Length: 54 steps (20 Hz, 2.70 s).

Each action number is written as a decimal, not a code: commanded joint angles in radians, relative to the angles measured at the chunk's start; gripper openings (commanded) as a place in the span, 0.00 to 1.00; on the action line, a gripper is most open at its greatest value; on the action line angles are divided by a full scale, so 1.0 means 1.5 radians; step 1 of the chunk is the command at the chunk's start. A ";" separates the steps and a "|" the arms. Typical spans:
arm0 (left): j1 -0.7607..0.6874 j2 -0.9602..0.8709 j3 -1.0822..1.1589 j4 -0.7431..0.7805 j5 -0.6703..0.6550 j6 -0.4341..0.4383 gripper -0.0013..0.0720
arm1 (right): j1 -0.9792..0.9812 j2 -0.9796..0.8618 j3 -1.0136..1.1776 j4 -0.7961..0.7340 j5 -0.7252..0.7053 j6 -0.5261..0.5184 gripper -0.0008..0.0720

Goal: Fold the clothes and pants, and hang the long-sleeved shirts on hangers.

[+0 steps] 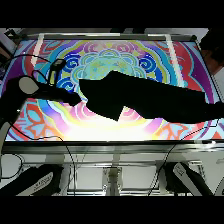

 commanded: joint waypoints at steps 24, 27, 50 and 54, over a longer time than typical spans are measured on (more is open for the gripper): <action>-0.416 -0.312 0.012 0.179 0.287 -0.056 0.87 | -0.030 0.030 -0.165 0.125 -0.119 -0.010 0.07; -0.416 -0.316 0.012 0.269 0.287 -0.117 0.87 | -0.030 0.030 -0.165 0.127 -0.119 -0.010 0.07; -0.281 -0.273 0.018 0.308 0.228 -0.226 0.05 | -0.030 0.030 -0.163 0.229 -0.141 -0.067 0.07; -0.082 -0.094 0.022 0.321 0.226 -0.239 0.05 | -0.030 0.026 -0.113 0.362 -0.140 -0.121 0.07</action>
